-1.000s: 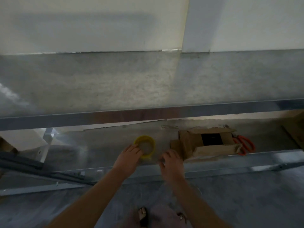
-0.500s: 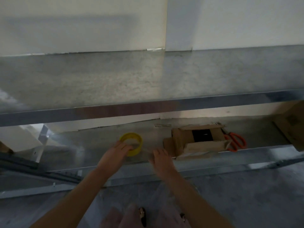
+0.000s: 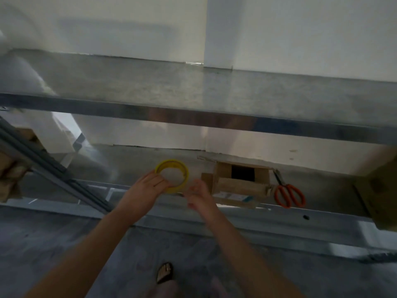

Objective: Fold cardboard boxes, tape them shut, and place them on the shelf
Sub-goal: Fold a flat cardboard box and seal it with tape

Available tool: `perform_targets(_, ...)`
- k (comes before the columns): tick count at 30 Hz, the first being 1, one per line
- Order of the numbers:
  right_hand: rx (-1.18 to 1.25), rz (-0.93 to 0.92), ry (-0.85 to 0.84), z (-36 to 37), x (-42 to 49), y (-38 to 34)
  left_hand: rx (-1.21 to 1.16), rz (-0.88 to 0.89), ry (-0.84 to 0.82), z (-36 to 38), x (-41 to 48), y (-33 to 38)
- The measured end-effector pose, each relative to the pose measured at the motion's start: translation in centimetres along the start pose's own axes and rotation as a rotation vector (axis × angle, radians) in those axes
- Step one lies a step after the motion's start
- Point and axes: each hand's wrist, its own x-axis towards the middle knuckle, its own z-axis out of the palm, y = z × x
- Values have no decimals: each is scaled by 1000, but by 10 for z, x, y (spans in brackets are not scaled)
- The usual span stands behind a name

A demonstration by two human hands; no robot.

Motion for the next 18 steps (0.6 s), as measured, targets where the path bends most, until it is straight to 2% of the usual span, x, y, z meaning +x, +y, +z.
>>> perform_targets(6, 215, -78, -76, -11, -23, -18, -11, -31, 42, -10, -11, 29)
perform_targets(9, 280, -126, -55, -13, -30, -20, -22, -50, 32, -12, -11, 32)
perform_targets(15, 170, -202, 104, -14, -34, -30, -88, -11, 30, -12, -3, 27)
perform_targets(17, 32, -247, 157, -17, -35, -30, -116, -25, 15, -13, 1, 26)
perform_targets(18, -110, -314, 194, -20, -36, -31, -142, -39, -3, -15, 4, 25)
